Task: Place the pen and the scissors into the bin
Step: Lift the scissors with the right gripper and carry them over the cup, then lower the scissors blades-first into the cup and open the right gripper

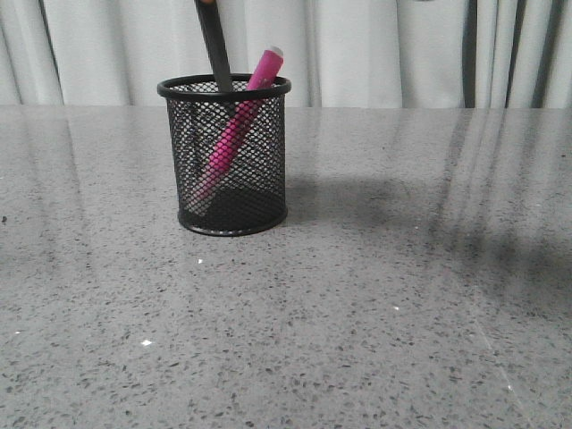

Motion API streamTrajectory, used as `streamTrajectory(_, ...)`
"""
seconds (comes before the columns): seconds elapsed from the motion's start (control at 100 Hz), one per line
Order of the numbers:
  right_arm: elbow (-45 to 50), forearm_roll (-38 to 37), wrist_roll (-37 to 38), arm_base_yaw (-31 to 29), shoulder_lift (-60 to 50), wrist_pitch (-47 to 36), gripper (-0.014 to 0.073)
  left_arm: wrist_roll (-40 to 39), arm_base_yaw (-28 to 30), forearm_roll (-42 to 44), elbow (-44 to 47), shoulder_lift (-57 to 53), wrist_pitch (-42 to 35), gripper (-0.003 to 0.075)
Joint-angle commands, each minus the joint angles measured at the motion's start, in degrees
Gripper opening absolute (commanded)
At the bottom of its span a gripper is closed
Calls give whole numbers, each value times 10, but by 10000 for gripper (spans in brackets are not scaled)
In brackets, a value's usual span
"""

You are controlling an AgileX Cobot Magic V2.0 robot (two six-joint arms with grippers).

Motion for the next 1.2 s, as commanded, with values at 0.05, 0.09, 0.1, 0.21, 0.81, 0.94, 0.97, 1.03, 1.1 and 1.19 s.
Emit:
streamTrajectory(0.05, 16, -4, 0, -4, -20, -92, -76, -4, 3, -5, -15, -3, -39, -21)
streamTrajectory(0.09, 22, -4, 0, -4, -20, -93, -76, -4, 3, -5, -15, -3, -39, -22)
streamTrajectory(0.1, 22, -4, 0, -4, -20, -93, -76, -4, 3, -5, -15, -3, -39, -21)
streamTrajectory(0.21, 34, -4, 0, -4, -20, -96, -76, -4, 3, -5, -15, -3, -39, -21)
streamTrajectory(0.81, 51, -8, 0, -4, -13, -88, -76, -4, 3, -5, -15, -3, -39, -21)
streamTrajectory(0.94, 51, -8, 0, -4, 0, -95, -76, -4, 3, -5, -15, -3, -39, -22)
streamTrajectory(0.97, 51, -8, 0, -4, 2, -97, -76, -4, 3, -5, -15, -3, -39, -21)
streamTrajectory(1.03, 51, -8, 0, -4, 6, -97, -76, -4, 3, -5, -15, -3, -39, -21)
streamTrajectory(1.1, 51, -8, 0, -4, 8, -96, -76, -4, 3, -5, -15, -3, -39, -21)
streamTrajectory(1.19, 51, -8, 0, -4, 14, -96, -76, -4, 3, -5, -15, -3, -39, -21)
